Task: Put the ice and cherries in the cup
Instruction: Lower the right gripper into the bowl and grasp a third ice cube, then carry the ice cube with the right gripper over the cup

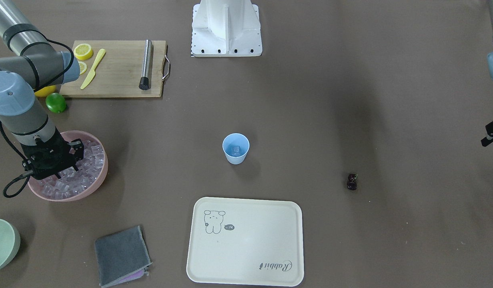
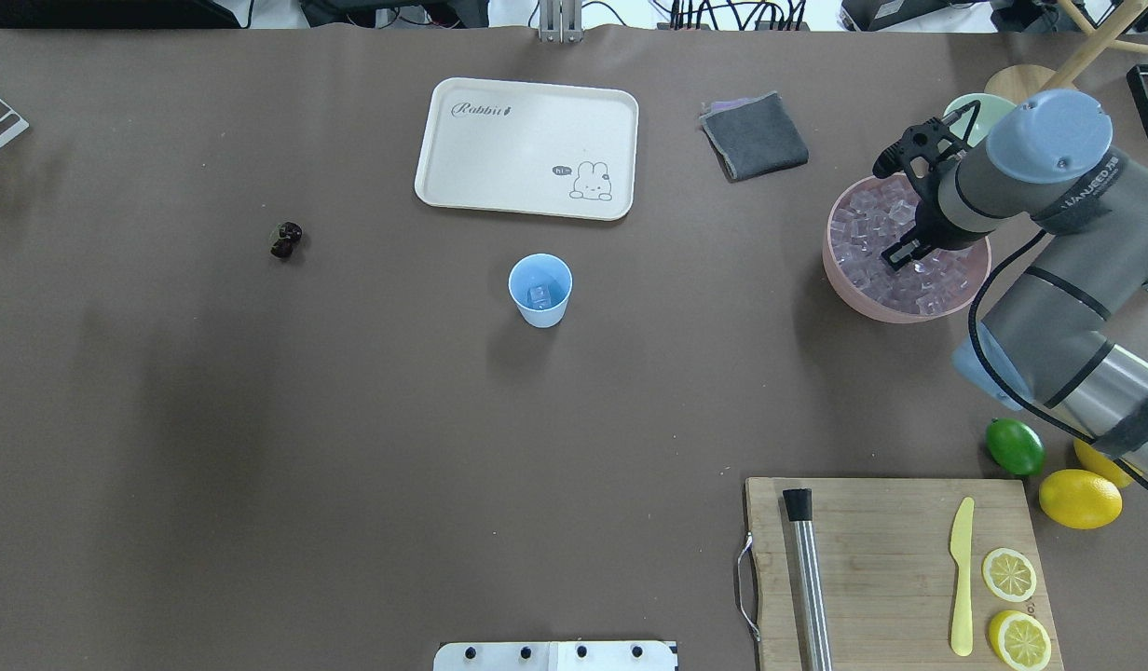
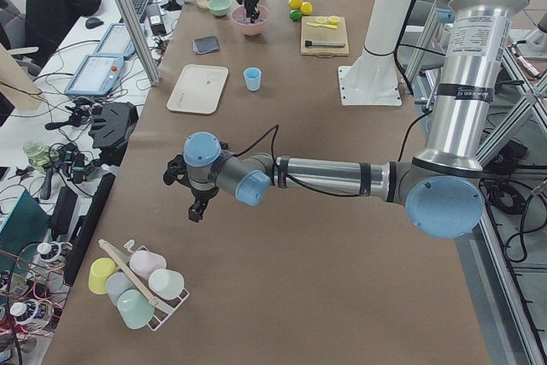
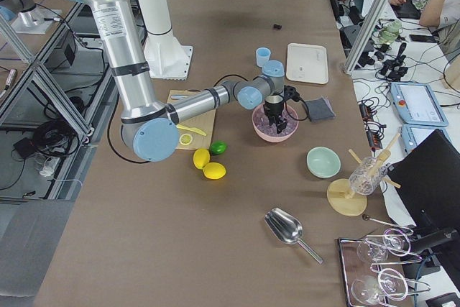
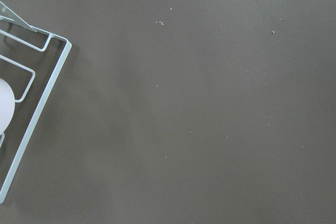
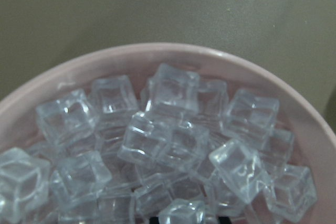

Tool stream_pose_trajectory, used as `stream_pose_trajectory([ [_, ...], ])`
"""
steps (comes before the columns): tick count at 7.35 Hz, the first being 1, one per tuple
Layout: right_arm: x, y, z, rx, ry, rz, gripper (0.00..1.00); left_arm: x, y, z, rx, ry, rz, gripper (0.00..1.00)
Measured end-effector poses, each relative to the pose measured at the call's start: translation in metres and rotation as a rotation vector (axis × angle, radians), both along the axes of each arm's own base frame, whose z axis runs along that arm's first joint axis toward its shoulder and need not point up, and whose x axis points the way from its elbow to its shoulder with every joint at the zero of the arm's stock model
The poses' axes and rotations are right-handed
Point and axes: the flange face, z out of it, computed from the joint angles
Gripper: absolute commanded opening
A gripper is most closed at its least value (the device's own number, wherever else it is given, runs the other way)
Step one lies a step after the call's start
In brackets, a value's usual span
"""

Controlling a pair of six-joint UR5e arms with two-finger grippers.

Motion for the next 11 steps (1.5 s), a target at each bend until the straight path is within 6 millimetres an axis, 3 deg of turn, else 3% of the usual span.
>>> stream_pose_trajectory([
  [3, 0.001, 0.001, -0.005, 0.001, -0.009, -0.001, 0.0, 0.0, 0.0, 0.006, 0.011, 0.002, 0.001, 0.98],
  [7, 0.017, 0.0, -0.027, 0.0, -0.039, 0.008, 0.0, 0.001, 0.0, 0.015, 0.03, 0.006, 0.002, 0.98],
  [8, 0.024, -0.002, -0.05, -0.027, -0.054, 0.018, 0.0, 0.001, 0.0, 0.015, 0.031, 0.006, 0.001, 0.98],
  [9, 0.017, -0.008, -0.092, -0.07, -0.08, 0.051, 0.0, 0.001, 0.0, 0.014, 0.032, 0.006, 0.001, 0.98],
  [11, -0.044, -0.01, -0.215, -0.182, -0.179, 0.165, 0.0, 0.001, 0.0, 0.011, 0.038, 0.008, 0.0, 0.98],
])
